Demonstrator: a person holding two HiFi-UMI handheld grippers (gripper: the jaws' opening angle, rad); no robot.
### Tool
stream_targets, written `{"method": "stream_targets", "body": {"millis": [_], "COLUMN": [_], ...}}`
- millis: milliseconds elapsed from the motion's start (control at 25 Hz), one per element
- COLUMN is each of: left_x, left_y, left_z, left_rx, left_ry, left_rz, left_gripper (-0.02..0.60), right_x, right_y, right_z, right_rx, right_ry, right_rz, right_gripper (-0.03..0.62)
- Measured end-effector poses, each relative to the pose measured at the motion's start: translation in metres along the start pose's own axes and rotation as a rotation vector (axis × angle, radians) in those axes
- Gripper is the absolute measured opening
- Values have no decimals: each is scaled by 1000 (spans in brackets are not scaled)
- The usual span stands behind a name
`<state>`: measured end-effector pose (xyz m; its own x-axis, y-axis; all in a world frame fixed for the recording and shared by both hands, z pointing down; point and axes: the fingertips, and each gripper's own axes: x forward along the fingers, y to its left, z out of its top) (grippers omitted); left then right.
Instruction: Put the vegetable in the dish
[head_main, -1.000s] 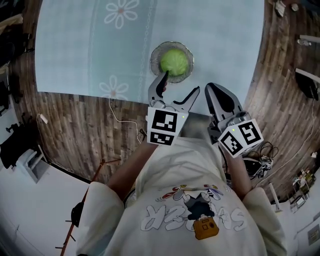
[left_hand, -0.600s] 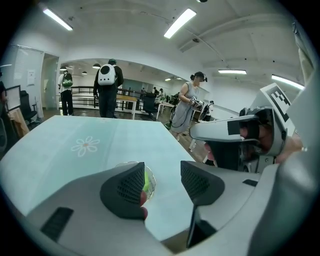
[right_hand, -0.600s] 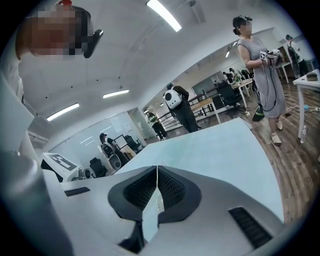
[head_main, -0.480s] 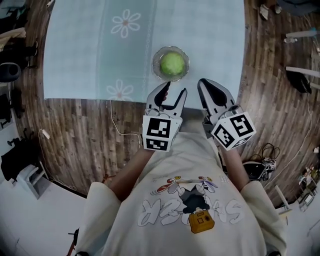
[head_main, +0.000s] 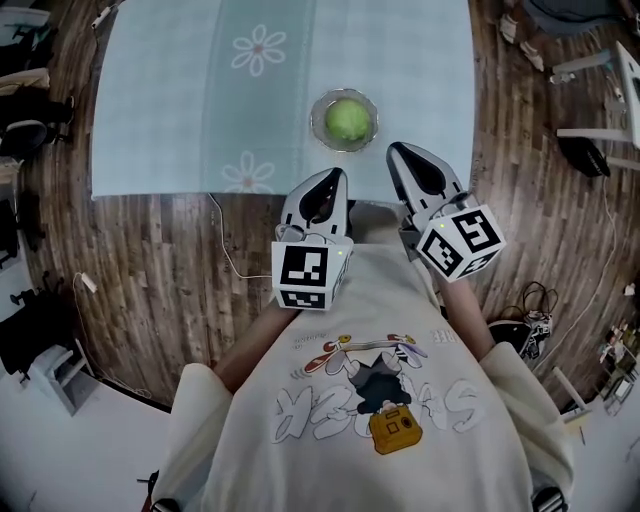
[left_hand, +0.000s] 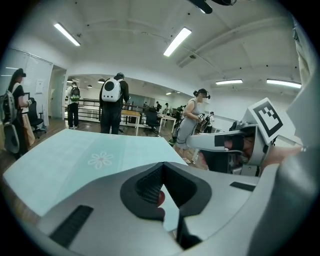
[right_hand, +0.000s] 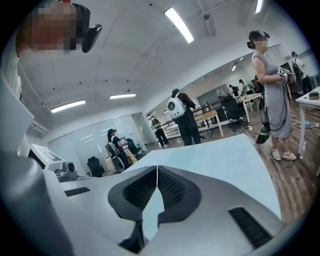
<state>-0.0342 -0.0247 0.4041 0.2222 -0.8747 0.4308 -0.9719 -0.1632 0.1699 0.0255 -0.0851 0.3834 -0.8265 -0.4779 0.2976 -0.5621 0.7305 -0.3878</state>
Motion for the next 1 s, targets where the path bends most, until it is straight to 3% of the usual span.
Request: {"method": "stream_targets", "body": {"millis": [360, 520, 760, 1000], "left_x": [-49, -70, -87, -108], "left_y": [-2, -6, 3, -19], "left_z": [16, 24, 25, 13], "left_rx": [-10, 47, 48, 79], "left_ry": [-68, -81, -80, -53], "left_rz": [-58, -86, -116, -214], "left_gripper": [6, 7, 7, 7], "right_x": [-15, -26, -31, -50], "right_y": [56, 80, 100, 122], "right_z": [5, 10, 4, -7], "right_rx": [-89, -120, -152, -158], "right_ry": [28, 27, 40, 51], "right_rz": [86, 111, 117, 127], "right_gripper": [26, 26, 26, 26]}}
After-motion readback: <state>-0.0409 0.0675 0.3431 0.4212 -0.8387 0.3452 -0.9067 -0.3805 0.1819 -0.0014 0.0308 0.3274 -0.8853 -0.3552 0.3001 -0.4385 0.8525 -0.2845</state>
